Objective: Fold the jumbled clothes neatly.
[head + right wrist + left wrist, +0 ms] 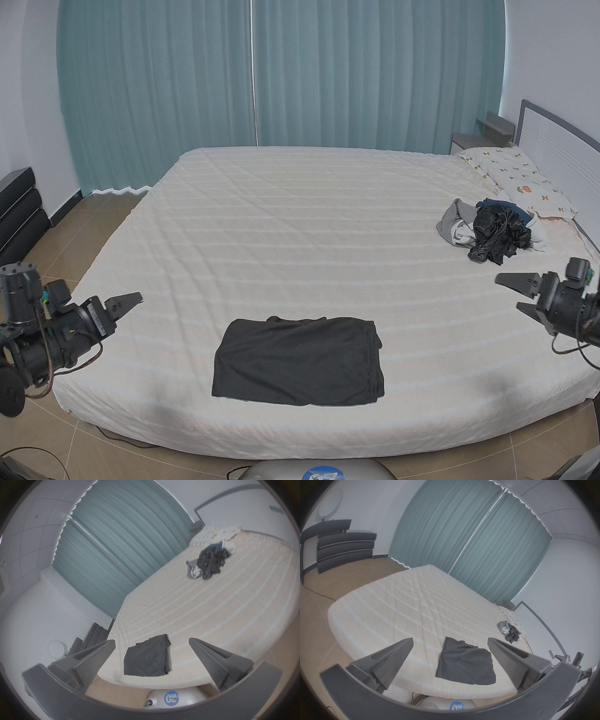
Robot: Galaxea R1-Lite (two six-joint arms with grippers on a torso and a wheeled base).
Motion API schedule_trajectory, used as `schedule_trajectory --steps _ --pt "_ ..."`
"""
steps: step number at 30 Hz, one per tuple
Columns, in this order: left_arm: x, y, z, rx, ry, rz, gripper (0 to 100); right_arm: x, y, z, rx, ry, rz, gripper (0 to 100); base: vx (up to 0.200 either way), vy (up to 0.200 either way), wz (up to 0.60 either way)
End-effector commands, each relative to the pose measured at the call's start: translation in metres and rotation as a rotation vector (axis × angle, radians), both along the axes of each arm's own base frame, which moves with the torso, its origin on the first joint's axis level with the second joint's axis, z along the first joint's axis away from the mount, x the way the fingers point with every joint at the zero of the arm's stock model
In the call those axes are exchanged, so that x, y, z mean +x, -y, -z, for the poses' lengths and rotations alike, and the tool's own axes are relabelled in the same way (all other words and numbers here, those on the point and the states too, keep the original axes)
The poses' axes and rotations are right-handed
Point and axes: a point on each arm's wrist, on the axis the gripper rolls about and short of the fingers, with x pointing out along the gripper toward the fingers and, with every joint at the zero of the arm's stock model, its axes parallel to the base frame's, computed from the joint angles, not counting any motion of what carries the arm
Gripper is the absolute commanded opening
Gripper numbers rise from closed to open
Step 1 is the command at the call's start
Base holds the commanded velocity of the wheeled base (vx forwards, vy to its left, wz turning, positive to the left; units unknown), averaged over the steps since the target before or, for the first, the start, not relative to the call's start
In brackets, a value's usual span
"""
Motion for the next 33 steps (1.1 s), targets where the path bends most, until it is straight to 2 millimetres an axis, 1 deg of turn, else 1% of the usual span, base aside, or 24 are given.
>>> schedule_trajectory --steps 1,3,4,6,7,9,12,15,17,18,20,23,27,29,31,33 --pt "-0.131 -0.011 0.005 0.052 0.198 -0.115 100 -0.149 0.020 0.015 -0.247 0.256 0.027 100 0.000 0.000 0.00" --pt "-0.144 -0.011 0.012 0.061 0.139 -0.130 100 -0.168 0.020 0.029 -0.318 0.322 0.013 100 0.000 0.000 0.00" --pt "-0.148 -0.011 0.014 0.064 0.126 -0.134 100 -0.173 0.020 0.032 -0.337 0.345 0.011 100 0.000 0.000 0.00" --pt "-0.166 -0.011 0.019 0.072 0.127 -0.146 100 -0.191 0.021 0.046 -0.403 0.402 0.001 100 0.000 0.000 0.00" --pt "-0.166 -0.011 0.019 0.072 0.127 -0.146 100 -0.191 0.021 0.046 -0.403 0.402 0.001 100 0.000 0.000 0.00" --pt "-0.188 -0.011 0.027 0.128 0.169 -0.126 100 -0.205 0.021 0.055 -0.420 0.401 -0.003 100 0.000 0.000 0.00" --pt "-0.203 -0.011 0.039 0.213 0.203 -0.106 100 -0.215 0.022 0.065 -0.429 0.418 0.000 100 0.000 0.000 0.00" --pt "-0.218 -0.010 0.051 0.293 0.261 -0.088 100 -0.222 0.022 0.074 -0.482 0.441 -0.005 100 0.000 0.000 0.00" --pt "-0.220 -0.010 0.052 0.314 0.281 -0.083 100 -0.222 0.021 0.075 -0.496 0.436 -0.007 100 0.000 0.000 0.00" --pt "-0.224 -0.010 0.053 0.351 0.316 -0.079 100 -0.223 0.021 0.078 -0.527 0.439 -0.007 100 0.000 0.000 0.00" --pt "-0.226 -0.010 0.054 0.368 0.335 -0.076 100 -0.224 0.021 0.080 -0.584 0.461 -0.010 100 0.000 0.000 0.00" --pt "-0.226 -0.011 0.055 0.396 0.333 -0.088 100 -0.225 0.021 0.076 -0.639 0.493 -0.013 100 0.000 0.000 0.00" --pt "-0.227 -0.011 0.056 0.422 0.353 -0.095 100 -0.227 0.022 0.072 -0.668 0.503 0.020 100 0.000 0.000 0.00" --pt "-0.227 -0.012 0.057 0.487 0.351 -0.112 100 -0.224 0.024 0.076 -0.735 0.478 0.090 100 0.000 0.000 0.00" --pt "-0.227 -0.013 0.057 0.506 0.341 -0.139 100 -0.222 0.025 0.077 -0.753 0.482 0.137 100 0.000 0.000 0.00" --pt "-0.227 -0.014 0.059 0.528 0.326 -0.178 100 -0.220 0.025 0.073 -0.765 0.552 0.176 100 0.000 0.000 0.00"
